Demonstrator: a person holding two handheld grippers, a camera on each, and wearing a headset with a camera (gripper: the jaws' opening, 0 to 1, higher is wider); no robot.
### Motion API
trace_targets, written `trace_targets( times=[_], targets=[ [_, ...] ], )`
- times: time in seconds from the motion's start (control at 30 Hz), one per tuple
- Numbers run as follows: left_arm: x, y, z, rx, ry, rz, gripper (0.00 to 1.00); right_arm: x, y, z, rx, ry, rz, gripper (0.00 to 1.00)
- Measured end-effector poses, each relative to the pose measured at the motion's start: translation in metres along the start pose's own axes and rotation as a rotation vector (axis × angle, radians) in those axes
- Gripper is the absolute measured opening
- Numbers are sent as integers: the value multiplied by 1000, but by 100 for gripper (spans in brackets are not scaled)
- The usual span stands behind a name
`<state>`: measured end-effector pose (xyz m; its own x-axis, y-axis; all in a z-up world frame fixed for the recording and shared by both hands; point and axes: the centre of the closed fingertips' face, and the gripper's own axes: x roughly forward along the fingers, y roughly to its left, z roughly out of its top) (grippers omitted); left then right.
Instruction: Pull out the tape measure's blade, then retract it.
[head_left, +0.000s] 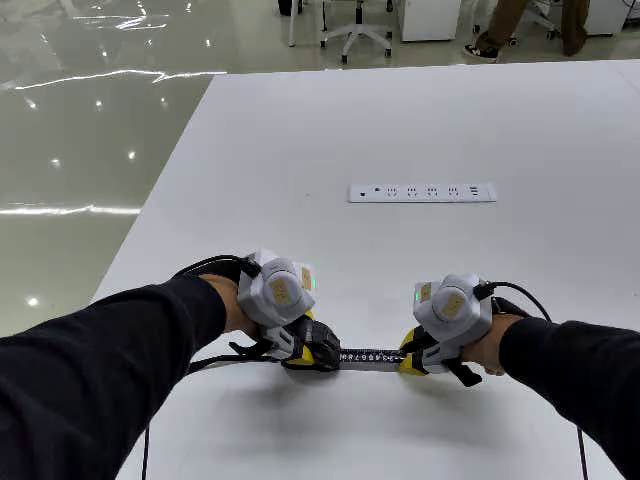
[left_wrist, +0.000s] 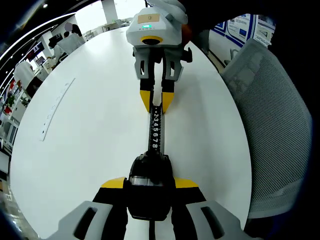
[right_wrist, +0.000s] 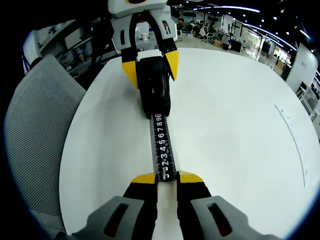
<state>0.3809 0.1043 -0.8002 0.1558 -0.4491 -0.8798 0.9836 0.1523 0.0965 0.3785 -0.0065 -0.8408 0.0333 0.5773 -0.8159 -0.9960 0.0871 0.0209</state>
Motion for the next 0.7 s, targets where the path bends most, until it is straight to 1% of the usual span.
trace_targets(
  times=[0.43, 0.7],
  targets=[
    [0, 0, 0, -1, -5, 3, 29, -9, -4, -11, -2, 11, -3, 8],
    [0, 0, -1, -3, -7, 7, 30, -12, -5, -16, 1, 15, -4, 8]
  ],
)
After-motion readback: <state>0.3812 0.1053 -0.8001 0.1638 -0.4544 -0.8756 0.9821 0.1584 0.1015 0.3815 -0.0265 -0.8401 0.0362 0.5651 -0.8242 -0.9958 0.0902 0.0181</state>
